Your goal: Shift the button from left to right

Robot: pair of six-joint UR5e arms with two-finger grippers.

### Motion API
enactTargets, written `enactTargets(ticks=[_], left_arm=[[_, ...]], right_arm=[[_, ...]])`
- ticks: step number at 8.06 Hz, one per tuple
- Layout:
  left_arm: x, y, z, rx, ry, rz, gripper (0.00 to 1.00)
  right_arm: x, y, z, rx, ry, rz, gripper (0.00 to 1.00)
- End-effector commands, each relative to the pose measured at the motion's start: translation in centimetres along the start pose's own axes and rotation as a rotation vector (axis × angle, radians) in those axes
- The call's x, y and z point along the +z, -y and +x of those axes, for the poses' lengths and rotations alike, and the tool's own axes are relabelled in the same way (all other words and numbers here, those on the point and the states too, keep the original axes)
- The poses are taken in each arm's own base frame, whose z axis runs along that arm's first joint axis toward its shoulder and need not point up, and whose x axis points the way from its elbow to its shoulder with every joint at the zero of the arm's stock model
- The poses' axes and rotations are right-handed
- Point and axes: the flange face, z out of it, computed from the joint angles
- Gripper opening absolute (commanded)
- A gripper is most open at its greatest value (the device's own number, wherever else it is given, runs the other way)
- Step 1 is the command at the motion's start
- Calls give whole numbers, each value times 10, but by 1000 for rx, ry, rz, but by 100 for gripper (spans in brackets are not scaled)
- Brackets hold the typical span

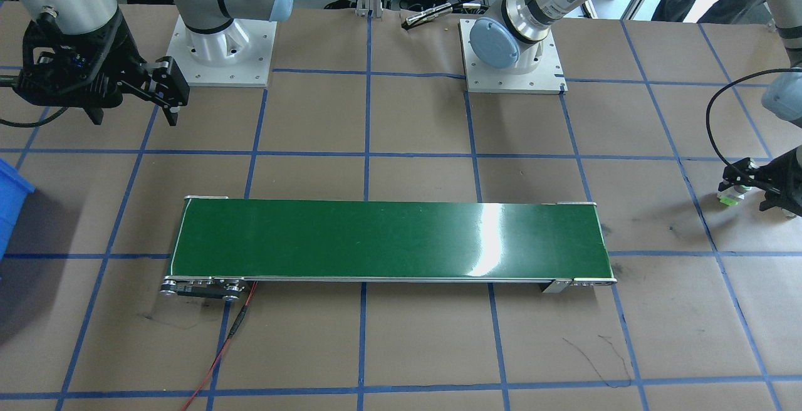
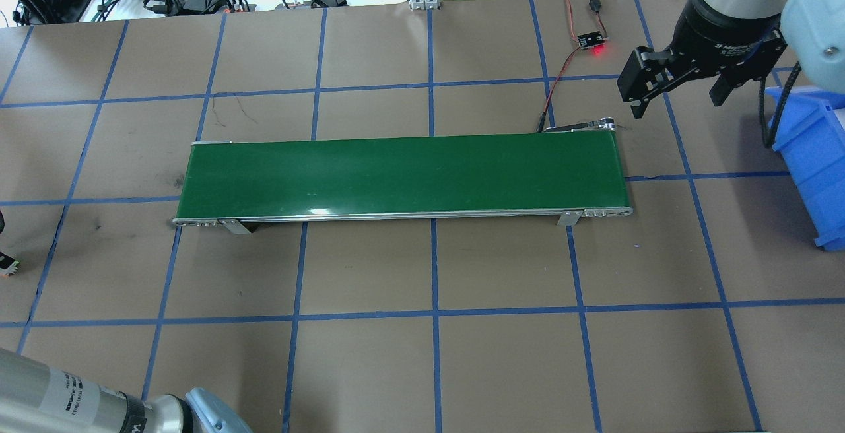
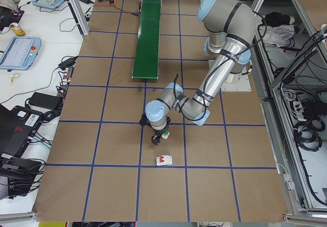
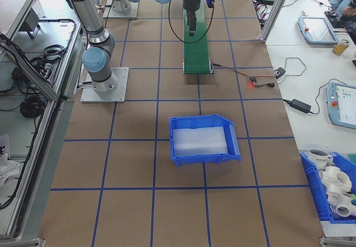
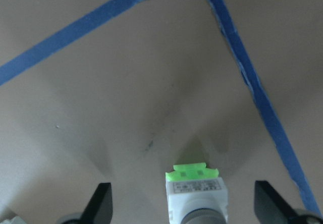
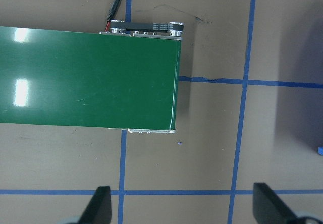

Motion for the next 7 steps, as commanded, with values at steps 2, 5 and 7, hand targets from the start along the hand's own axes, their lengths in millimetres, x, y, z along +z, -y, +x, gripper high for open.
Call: enactTargets(ticks=[2,5,7], left_arm=[[9,-4,4,11,-15,-44,49],[0,-5,6,8,-2,-46,0],[-16,-11,17,22,-72,-93,0]], right_arm=[[0,0,0,0,0,0,100],[0,0,0,0,1,2,100],[0,0,0,0,2,2,100]])
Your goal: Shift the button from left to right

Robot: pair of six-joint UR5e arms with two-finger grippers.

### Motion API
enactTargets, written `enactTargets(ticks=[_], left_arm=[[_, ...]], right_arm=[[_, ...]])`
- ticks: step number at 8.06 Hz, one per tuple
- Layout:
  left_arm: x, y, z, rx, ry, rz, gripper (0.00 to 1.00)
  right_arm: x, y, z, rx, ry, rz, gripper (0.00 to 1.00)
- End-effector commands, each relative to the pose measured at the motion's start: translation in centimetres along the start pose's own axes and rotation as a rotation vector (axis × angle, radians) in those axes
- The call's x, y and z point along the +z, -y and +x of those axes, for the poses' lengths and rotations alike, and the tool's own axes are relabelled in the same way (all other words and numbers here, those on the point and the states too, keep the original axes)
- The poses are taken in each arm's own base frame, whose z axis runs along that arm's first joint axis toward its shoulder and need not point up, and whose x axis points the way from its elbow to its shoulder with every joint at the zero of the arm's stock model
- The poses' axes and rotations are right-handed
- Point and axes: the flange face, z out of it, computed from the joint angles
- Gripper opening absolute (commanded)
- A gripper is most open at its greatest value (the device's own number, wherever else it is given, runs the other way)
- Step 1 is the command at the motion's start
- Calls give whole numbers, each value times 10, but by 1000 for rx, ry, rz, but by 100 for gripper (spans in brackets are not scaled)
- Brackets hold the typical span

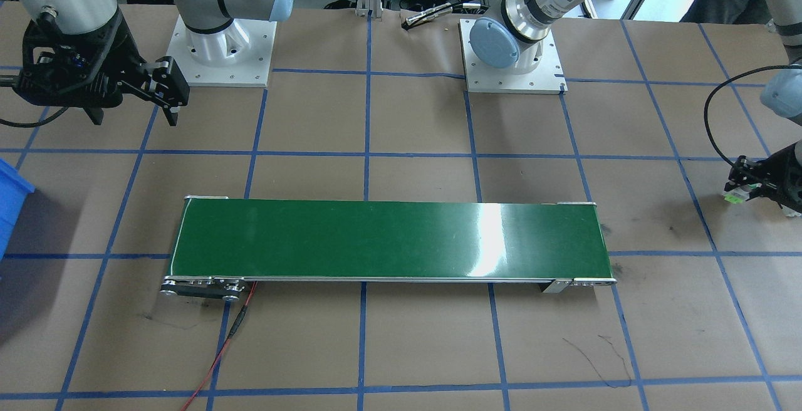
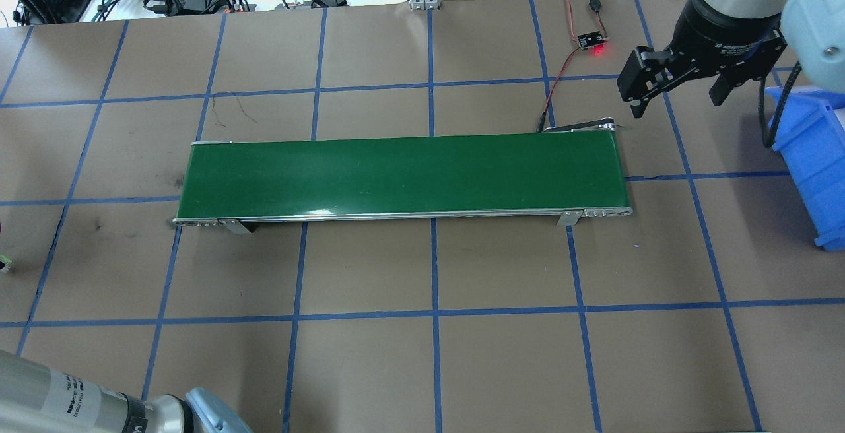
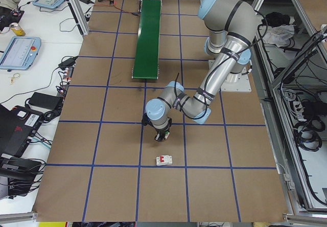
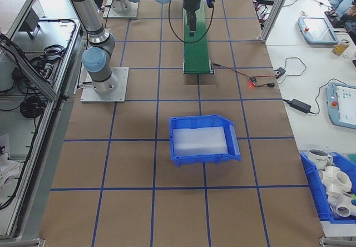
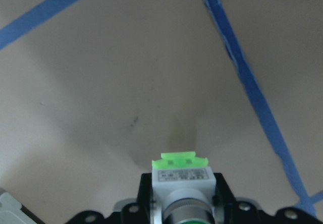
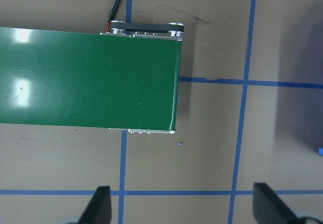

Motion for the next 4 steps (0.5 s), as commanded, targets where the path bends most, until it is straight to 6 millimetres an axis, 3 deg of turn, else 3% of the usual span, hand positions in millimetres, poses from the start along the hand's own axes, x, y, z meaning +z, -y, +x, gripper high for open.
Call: enactTargets(ticks=[1,2,3,4], left_arm=[[-44,-5,29,3,-84,-42,0],[-83,-4,50,-70,-59,-2,0],[-122,11,80,-128,-53,27,0],[-153,45,111,-165,-13,29,0]], right_arm=[[0,0,0,0,0,0,100],[0,0,0,0,0,0,100],[0,0,0,0,0,0,100],[0,0,0,0,1,-1,100]])
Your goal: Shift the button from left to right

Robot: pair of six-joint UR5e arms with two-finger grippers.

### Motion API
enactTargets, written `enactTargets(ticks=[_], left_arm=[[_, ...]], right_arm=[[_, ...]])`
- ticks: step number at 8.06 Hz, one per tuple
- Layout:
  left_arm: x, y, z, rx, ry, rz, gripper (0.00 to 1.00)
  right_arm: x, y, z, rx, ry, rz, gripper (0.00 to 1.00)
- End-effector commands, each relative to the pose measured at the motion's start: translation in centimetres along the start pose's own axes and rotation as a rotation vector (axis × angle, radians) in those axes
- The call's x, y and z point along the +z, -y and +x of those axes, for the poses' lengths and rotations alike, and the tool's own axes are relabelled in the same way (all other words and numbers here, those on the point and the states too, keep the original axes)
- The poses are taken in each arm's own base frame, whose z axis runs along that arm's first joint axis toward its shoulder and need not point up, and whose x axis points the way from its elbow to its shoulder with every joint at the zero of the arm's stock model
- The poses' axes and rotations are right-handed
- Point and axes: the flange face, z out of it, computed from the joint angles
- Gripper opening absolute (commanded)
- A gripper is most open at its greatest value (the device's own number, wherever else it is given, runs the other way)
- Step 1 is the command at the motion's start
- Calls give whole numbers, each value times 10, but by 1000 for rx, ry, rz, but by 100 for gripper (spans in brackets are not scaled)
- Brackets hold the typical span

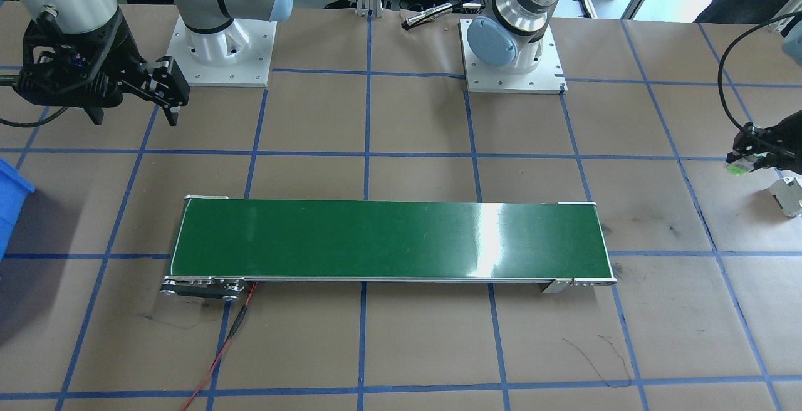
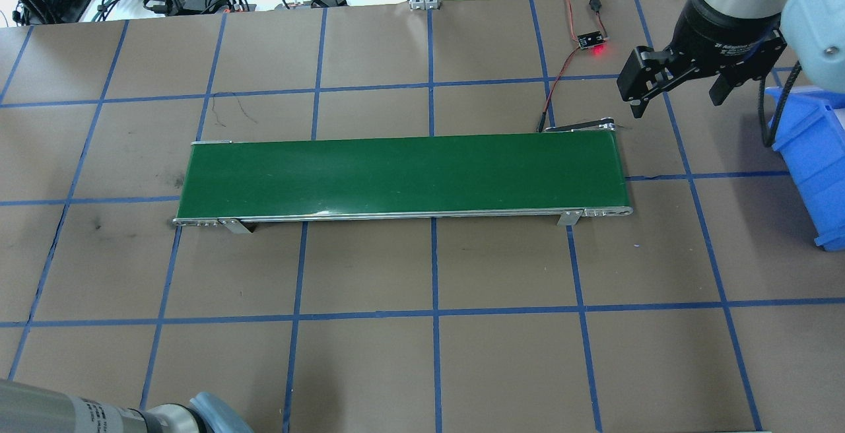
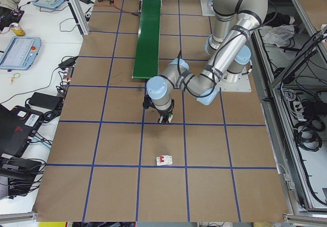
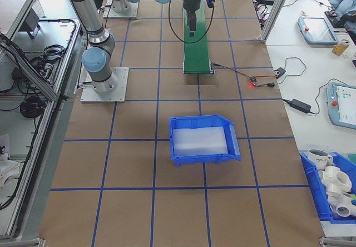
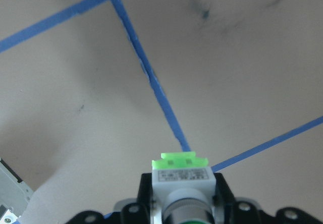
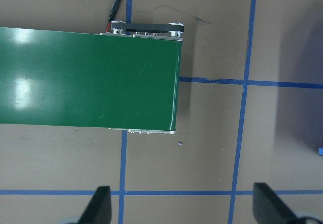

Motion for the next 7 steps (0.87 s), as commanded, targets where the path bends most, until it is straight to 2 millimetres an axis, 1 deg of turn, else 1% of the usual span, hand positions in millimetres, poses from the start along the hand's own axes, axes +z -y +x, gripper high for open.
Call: enactTargets(ticks=[1,2,3,4,5,6,7], left_arm=[[-75,69,97,-122,71,41,0],[-83,109,132,-163,72,74,0],[-88,143,164,-220,51,120,0],[-87,170,191,-275,34,142,0],[-82,190,211,-322,28,146,0],[-77,203,228,-347,21,136,0],[-64,217,235,-344,7,114,0]], right_arm=[[0,0,0,0,0,0,100],[0,0,0,0,0,0,100],[0,0,0,1,0,0,100],[0,0,0,0,0,0,100],[1,0,0,0,0,-1,100],[1,0,0,0,0,-2,100],[1,0,0,1,0,-2,100]])
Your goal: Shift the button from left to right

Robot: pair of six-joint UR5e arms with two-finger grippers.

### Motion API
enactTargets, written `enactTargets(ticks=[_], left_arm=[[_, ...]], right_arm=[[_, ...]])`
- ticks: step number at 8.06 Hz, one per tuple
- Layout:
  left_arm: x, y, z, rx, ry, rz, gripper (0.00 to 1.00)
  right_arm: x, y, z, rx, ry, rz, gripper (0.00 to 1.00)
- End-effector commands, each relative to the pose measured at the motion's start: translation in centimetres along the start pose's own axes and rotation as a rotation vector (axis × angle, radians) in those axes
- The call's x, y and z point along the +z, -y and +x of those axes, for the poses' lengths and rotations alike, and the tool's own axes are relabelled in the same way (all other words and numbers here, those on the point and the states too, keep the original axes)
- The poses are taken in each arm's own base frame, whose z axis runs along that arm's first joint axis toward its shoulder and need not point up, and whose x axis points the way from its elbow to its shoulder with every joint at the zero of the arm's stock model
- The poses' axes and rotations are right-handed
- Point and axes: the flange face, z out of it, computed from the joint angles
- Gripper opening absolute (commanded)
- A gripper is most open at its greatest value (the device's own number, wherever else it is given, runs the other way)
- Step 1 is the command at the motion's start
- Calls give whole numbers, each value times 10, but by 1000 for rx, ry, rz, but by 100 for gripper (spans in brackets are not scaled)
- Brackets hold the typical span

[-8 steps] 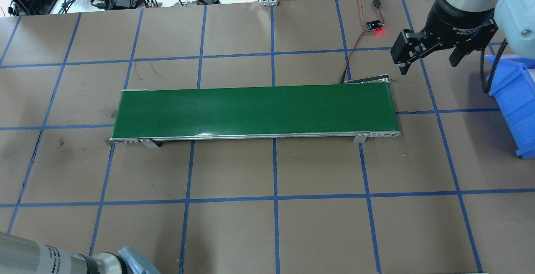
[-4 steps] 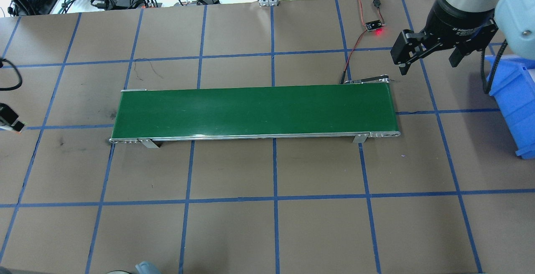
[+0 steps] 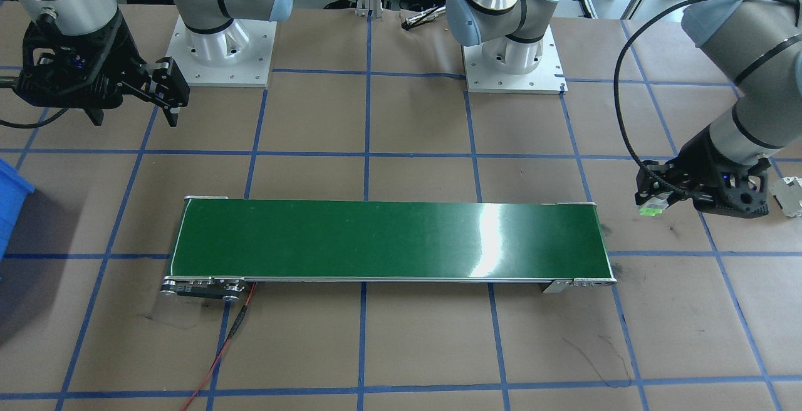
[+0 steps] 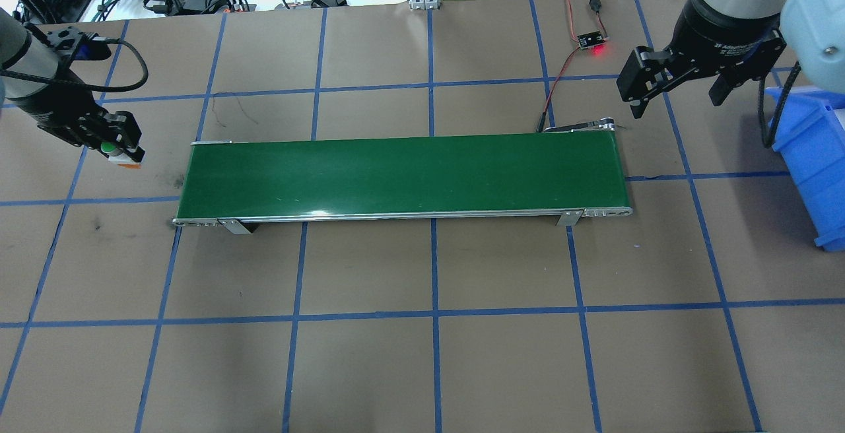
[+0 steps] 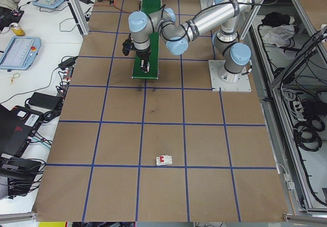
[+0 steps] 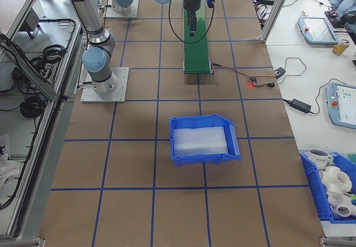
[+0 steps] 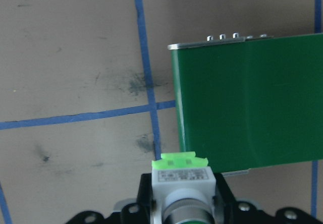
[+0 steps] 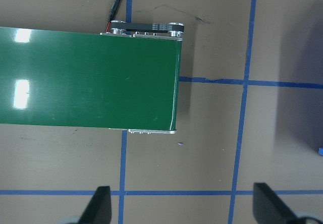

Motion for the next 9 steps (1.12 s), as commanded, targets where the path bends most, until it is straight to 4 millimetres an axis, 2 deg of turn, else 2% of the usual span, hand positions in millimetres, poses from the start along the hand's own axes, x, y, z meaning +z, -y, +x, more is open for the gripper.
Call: enactTargets(ticks=[1,3,6,8,9], left_arm=[[35,26,32,-25,-16,-30,0],[53,38,43,-8,-19,-38,0],[83,46,40,3,-36,-89,0],[90,47,40,-2,-42,-99,0],[93,48,40,-5,-41,-97,16]], right_arm=[[0,0,0,0,3,0,100],[0,0,-1,0,5,0,100],[-4,2,-1,4,8,33,100],[-6,5,0,7,-2,61,100],[-7,5,0,6,-9,62,100]])
